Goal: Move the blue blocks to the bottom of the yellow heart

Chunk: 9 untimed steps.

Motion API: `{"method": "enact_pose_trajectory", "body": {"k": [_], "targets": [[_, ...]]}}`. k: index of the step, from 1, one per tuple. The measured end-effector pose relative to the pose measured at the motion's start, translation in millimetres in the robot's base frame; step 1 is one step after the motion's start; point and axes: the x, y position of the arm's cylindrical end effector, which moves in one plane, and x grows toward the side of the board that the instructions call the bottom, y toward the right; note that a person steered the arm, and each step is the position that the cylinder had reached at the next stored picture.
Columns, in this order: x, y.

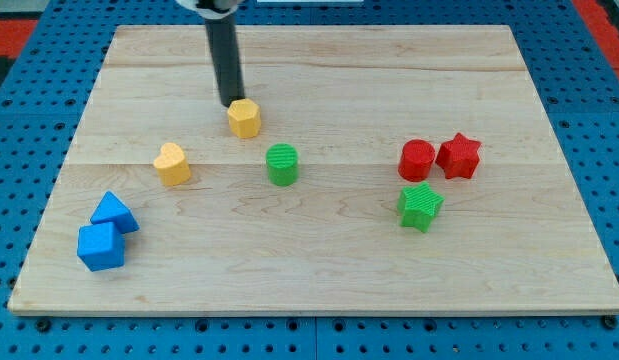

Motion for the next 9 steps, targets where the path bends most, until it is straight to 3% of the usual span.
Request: {"method": "enact_pose_trajectory", "body": {"k": [2, 3, 4, 7, 8, 9], "targets": [[82.6, -113.8], [146.8, -157.3], [170.7, -140.8], [175.9, -50.4], [179.9, -81.0], [192.7, -173.5]]}}
